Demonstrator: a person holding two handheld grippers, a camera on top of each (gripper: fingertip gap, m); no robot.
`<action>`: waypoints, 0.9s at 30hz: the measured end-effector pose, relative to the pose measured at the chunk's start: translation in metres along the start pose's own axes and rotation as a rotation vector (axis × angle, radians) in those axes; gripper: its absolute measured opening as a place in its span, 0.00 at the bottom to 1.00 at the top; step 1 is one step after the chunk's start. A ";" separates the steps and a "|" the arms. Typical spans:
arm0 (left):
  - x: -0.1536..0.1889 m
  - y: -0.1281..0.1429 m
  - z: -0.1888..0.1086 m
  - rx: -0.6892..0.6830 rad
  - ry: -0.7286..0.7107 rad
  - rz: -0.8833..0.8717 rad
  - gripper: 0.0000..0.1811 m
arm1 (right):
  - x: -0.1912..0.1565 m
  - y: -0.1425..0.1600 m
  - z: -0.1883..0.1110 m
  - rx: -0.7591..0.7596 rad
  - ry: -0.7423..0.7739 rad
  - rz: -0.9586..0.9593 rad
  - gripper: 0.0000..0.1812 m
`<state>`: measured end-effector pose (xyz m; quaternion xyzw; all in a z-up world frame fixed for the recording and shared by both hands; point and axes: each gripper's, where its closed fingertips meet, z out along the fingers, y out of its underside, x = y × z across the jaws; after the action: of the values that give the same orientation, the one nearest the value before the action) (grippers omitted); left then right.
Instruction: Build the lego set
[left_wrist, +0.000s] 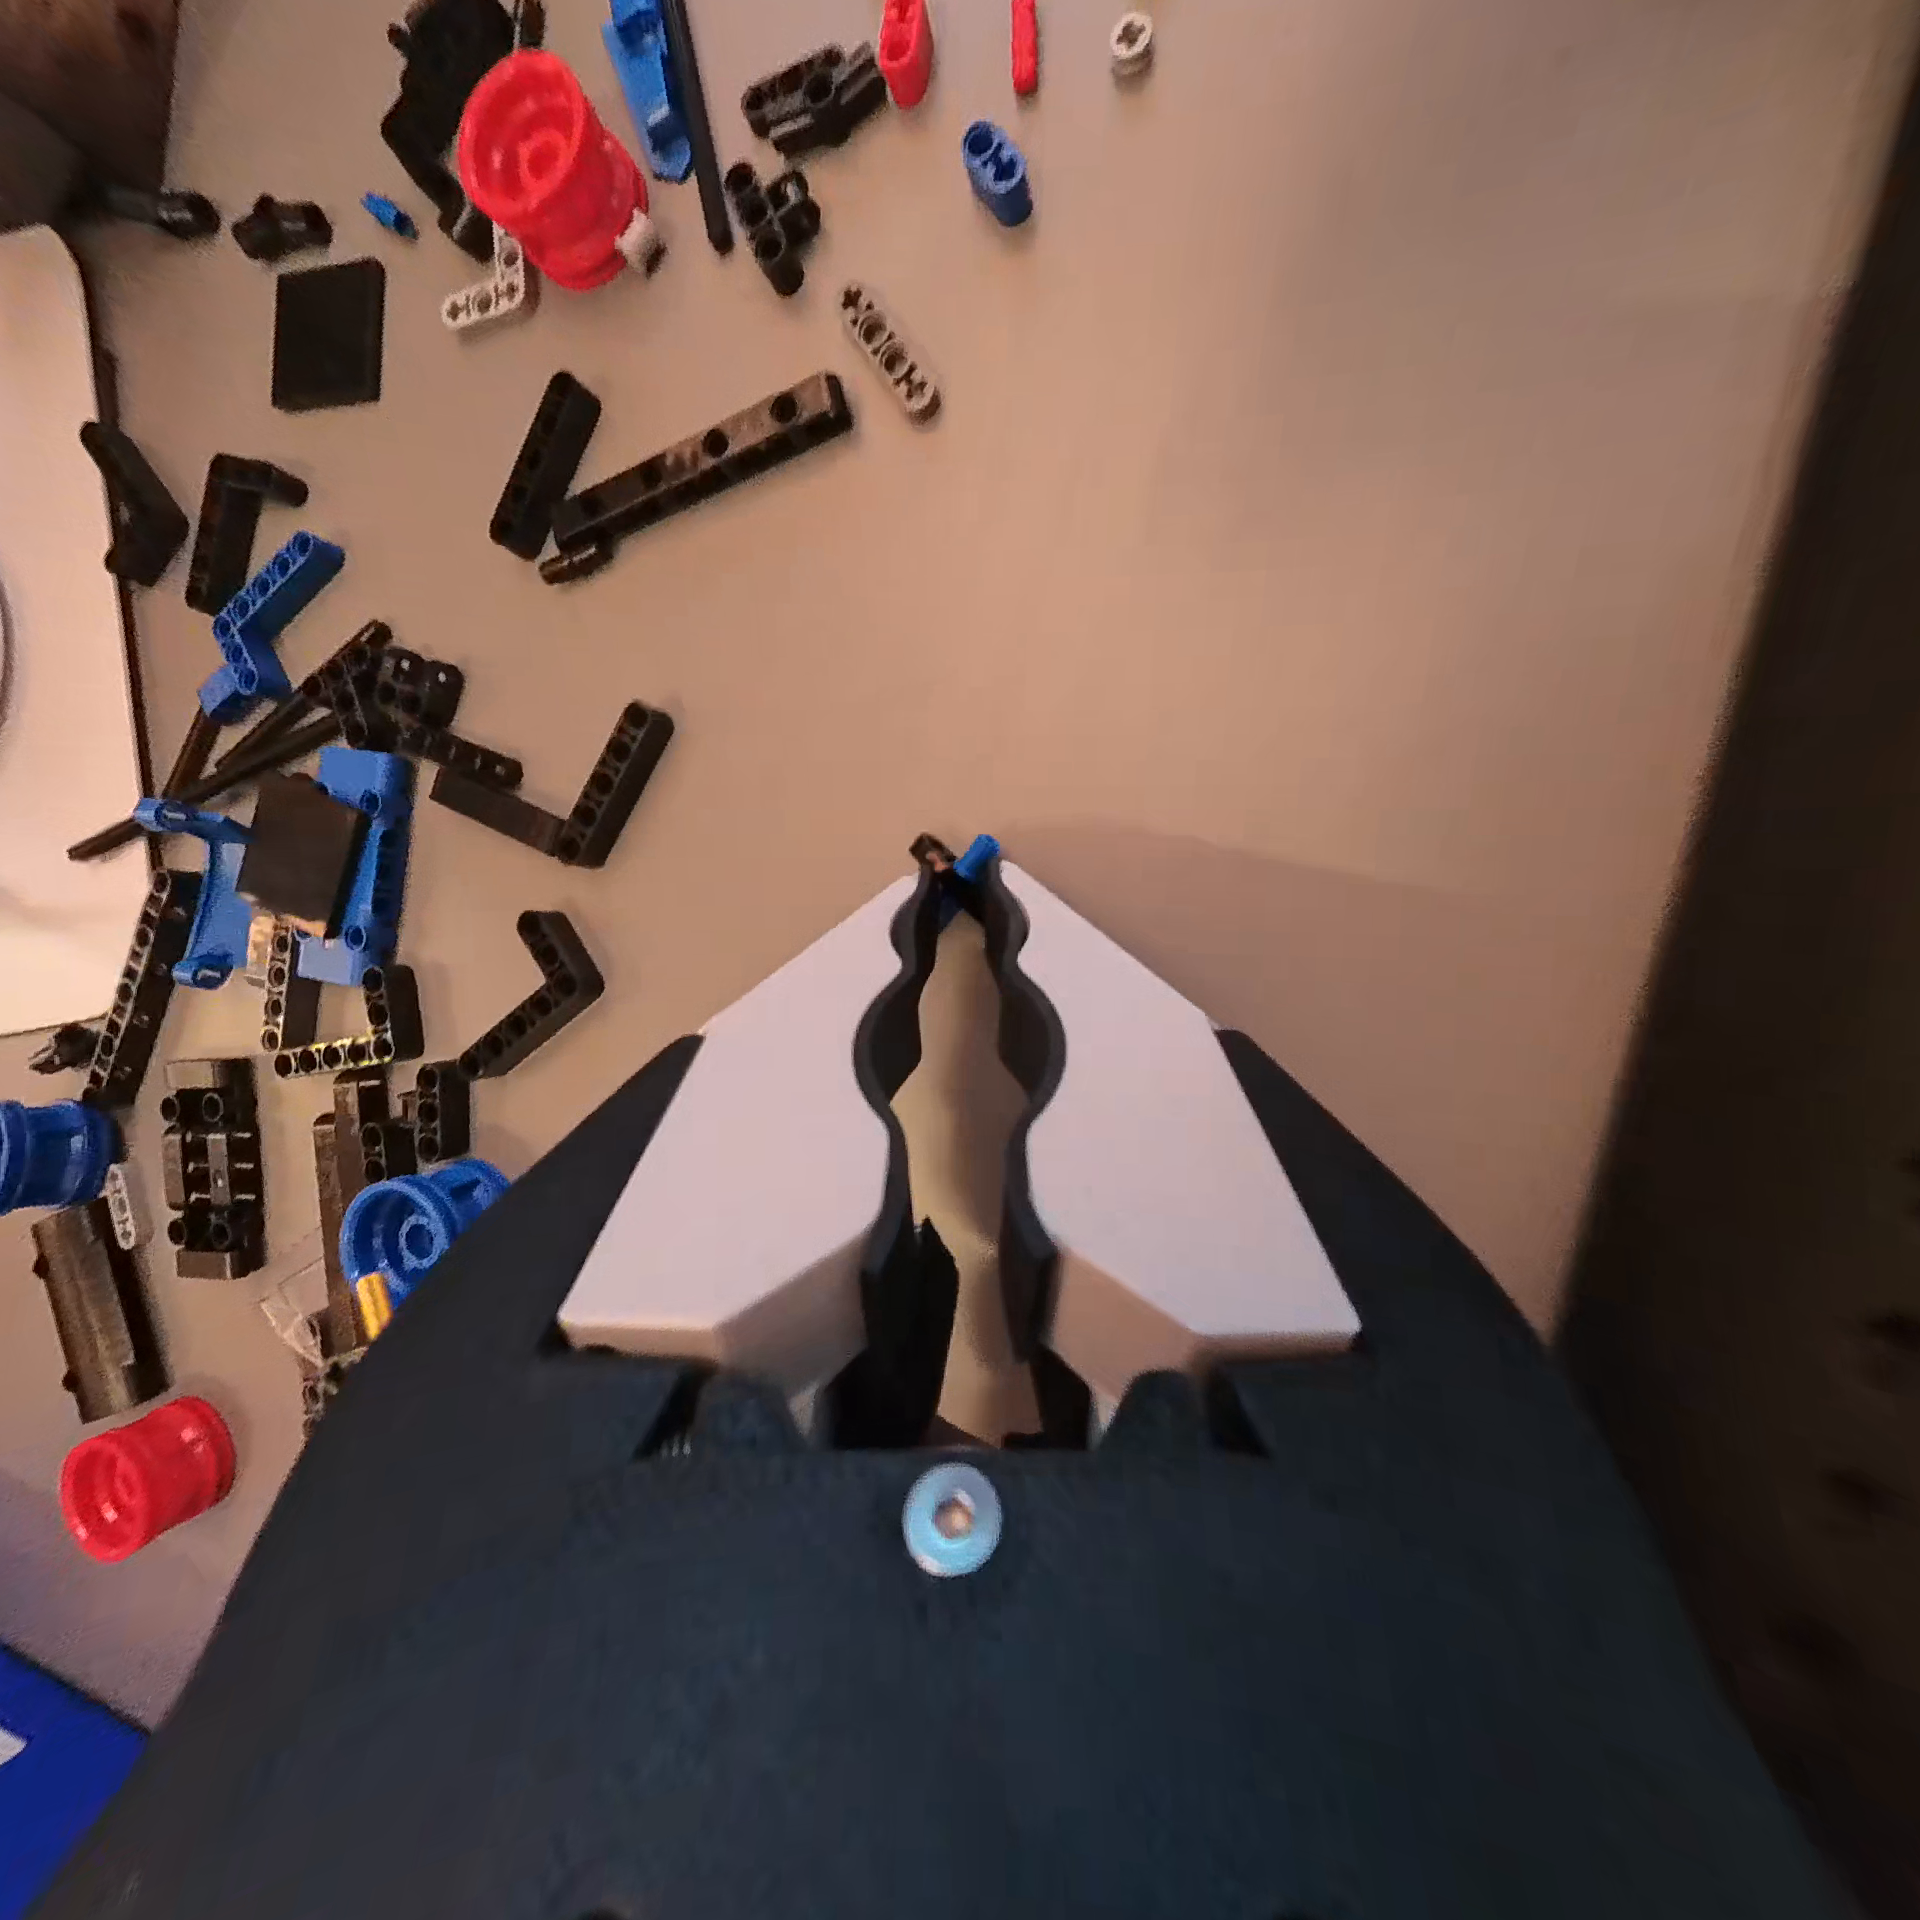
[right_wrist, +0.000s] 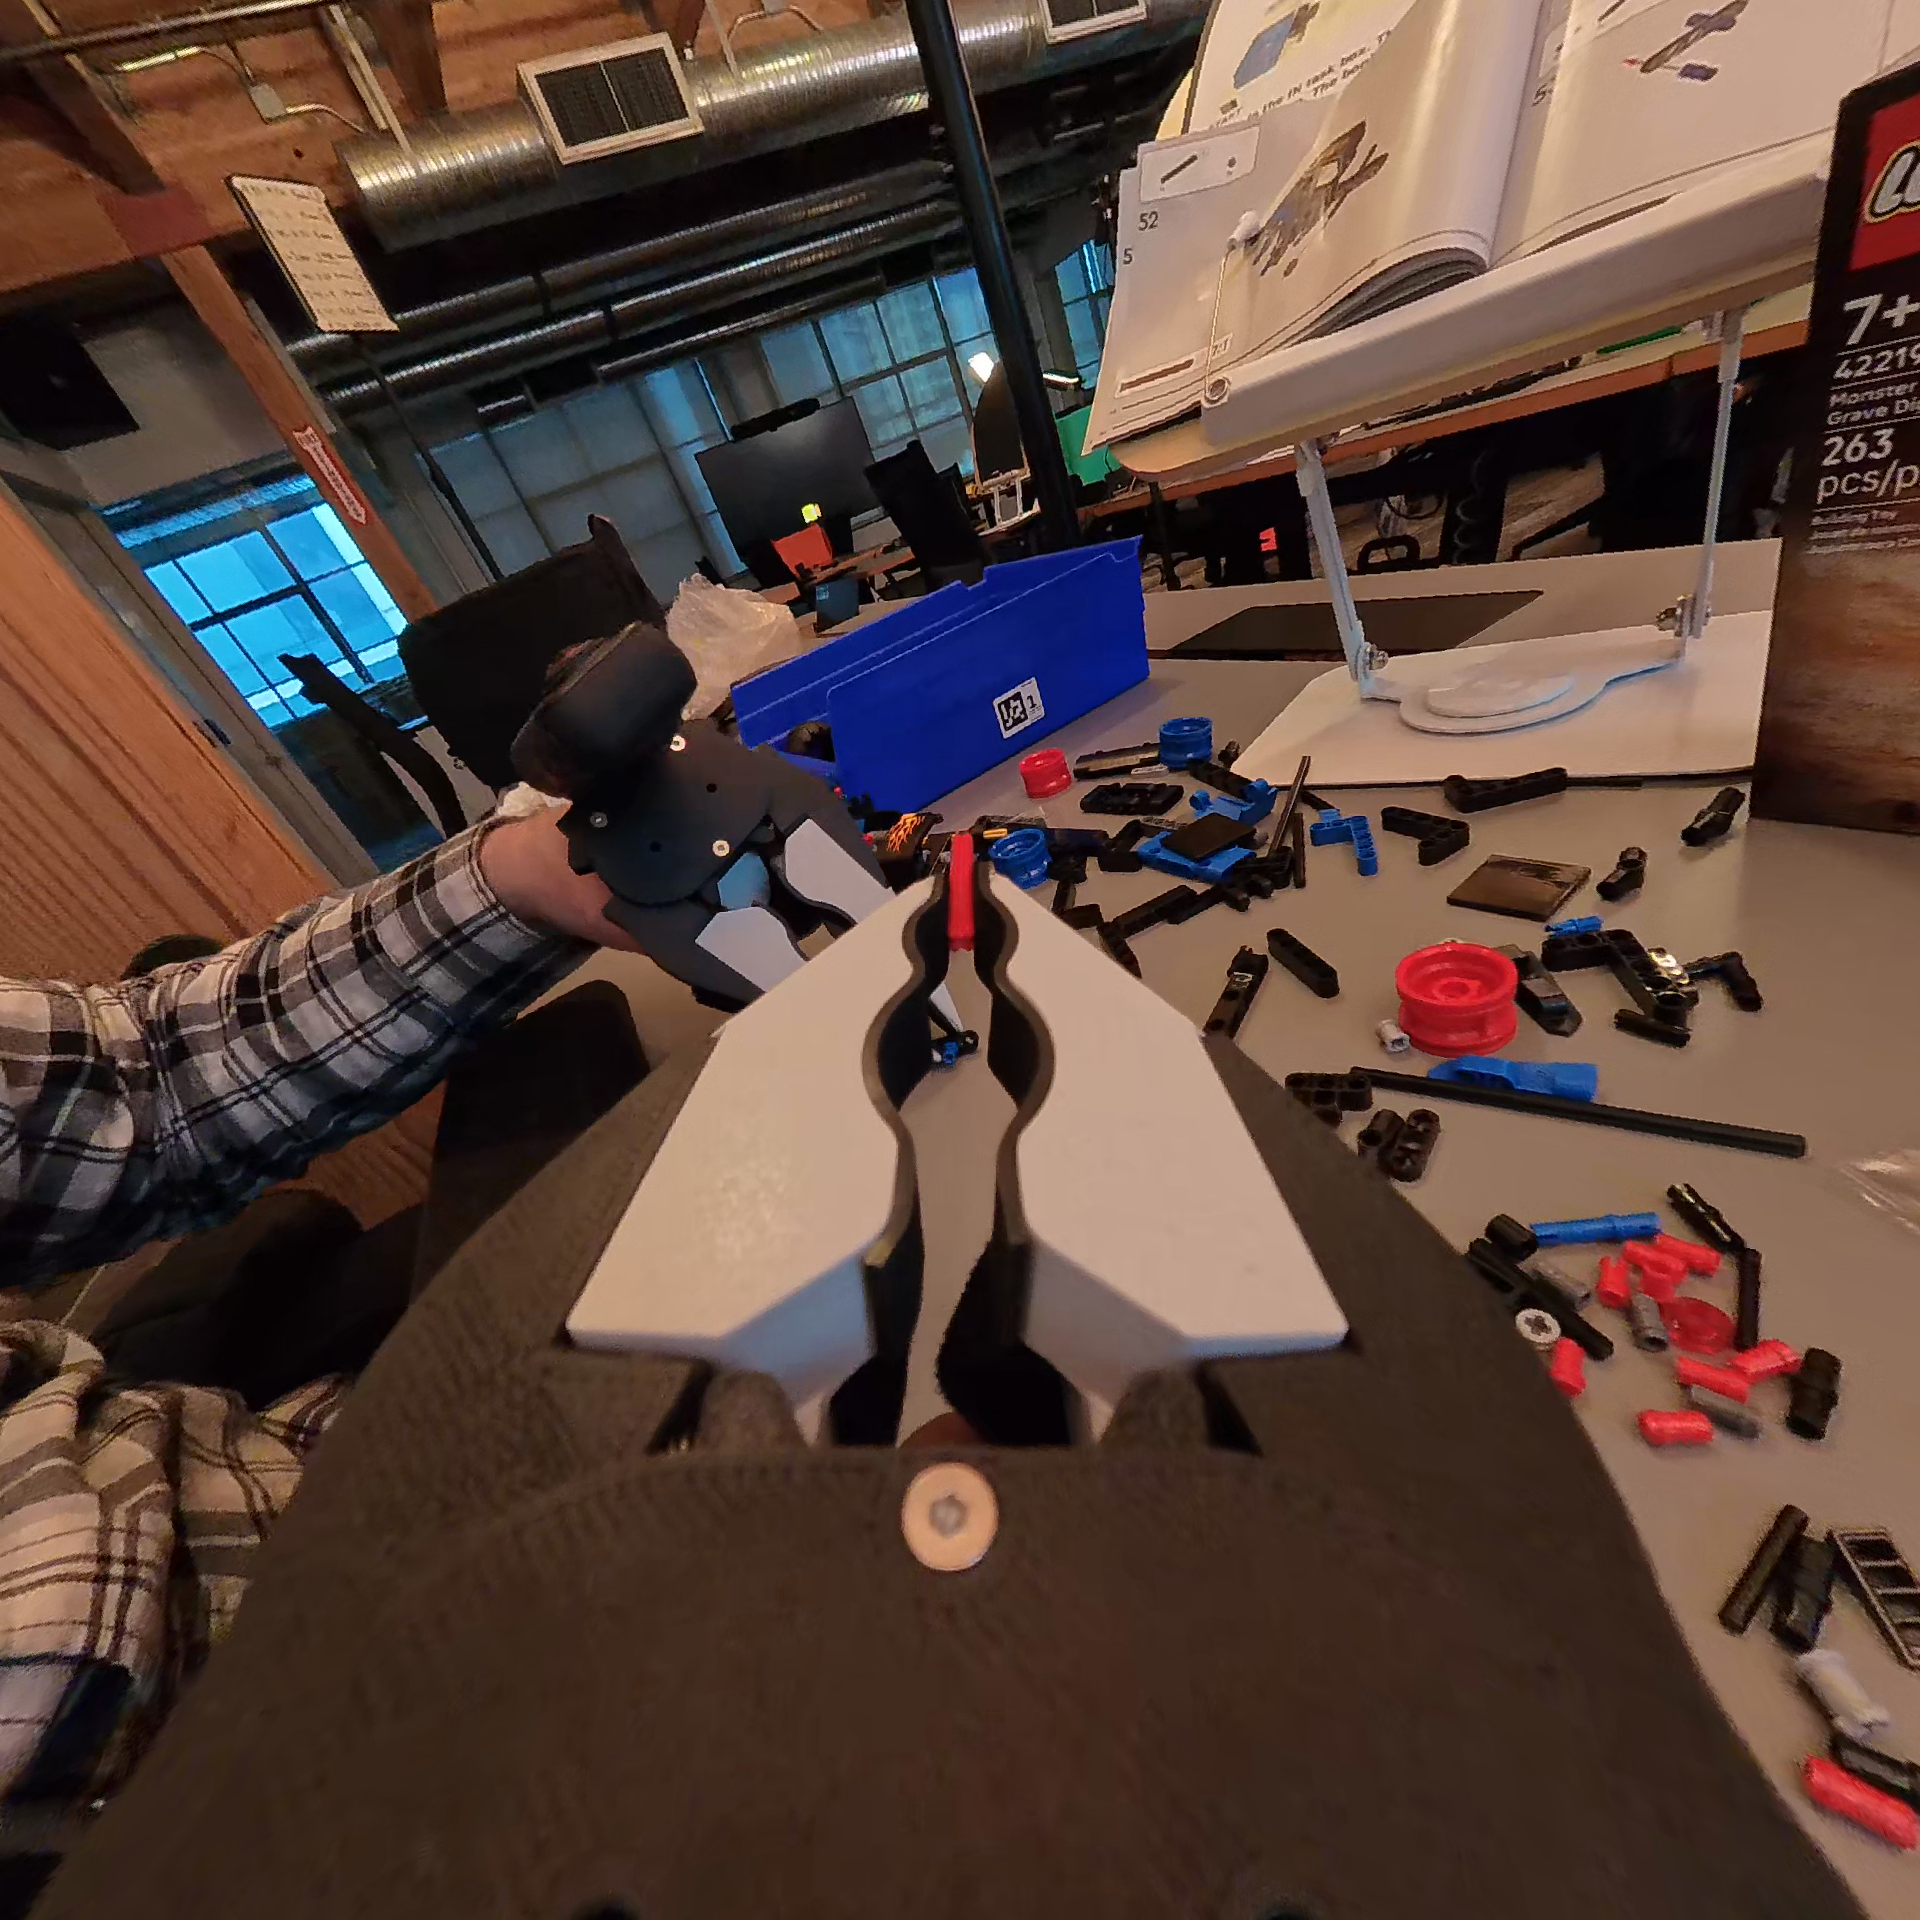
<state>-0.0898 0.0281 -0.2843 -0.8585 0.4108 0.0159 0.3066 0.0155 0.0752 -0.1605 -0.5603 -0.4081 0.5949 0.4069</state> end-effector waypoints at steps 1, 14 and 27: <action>0.002 -0.003 0.001 0.014 -0.002 -0.002 0.03 | 0.000 0.000 0.000 -0.002 -0.001 -0.001 0.00; 0.010 -0.052 0.000 0.306 -0.050 -0.062 0.02 | 0.004 0.012 0.006 -0.076 0.041 -0.074 0.00; 0.021 -0.066 0.001 0.425 0.030 -0.165 0.02 | 0.004 0.076 0.030 -0.460 0.101 -0.404 0.01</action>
<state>-0.0280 0.0451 -0.2567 -0.8054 0.3379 -0.1090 0.4746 -0.0164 0.0525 -0.2322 -0.5743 -0.6142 0.3655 0.3993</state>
